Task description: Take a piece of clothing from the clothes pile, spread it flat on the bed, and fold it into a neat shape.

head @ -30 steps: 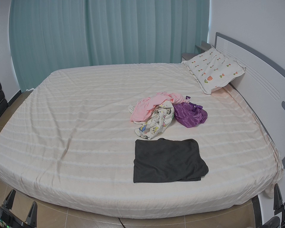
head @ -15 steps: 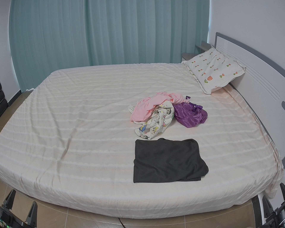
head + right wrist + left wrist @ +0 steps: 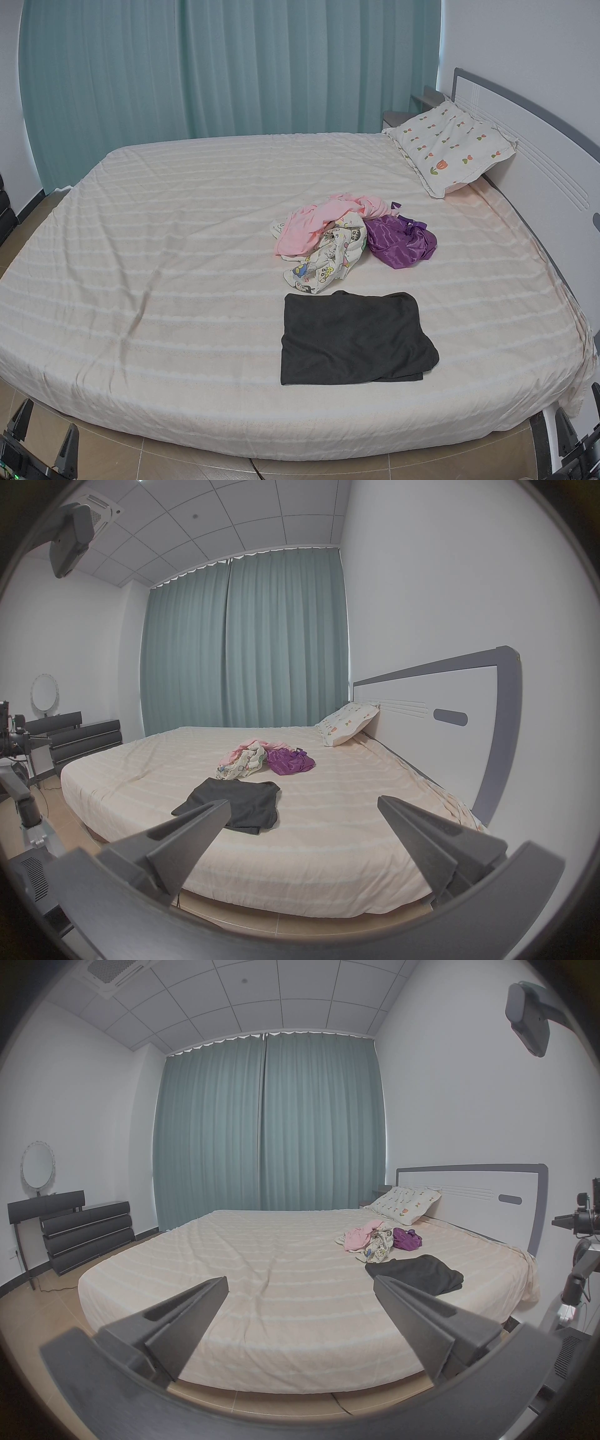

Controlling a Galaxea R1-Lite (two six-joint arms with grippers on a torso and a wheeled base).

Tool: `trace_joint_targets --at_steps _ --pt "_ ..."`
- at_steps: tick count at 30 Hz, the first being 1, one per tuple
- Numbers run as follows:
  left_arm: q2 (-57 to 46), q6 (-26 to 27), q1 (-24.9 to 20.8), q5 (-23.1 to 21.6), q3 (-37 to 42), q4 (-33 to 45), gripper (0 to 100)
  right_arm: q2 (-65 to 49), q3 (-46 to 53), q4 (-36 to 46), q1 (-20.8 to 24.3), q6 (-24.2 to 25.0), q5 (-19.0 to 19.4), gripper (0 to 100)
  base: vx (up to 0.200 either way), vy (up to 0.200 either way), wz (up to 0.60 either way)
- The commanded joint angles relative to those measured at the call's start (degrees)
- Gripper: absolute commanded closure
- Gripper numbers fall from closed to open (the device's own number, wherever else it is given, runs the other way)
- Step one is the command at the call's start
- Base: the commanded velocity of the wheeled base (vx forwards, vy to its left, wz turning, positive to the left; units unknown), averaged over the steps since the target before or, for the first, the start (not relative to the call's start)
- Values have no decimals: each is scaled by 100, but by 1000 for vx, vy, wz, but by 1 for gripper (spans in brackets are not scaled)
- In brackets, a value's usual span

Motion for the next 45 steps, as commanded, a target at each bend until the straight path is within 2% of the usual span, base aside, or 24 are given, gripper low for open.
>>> trace_joint_targets --at_steps 1,45 --pt "-40 1 2 1 92 0 0 -84 66 2 13 -10 2 0 0 0 0" --pt "-40 1 2 1 92 0 0 -75 66 11 -5 -10 -7 0 0 0 0"
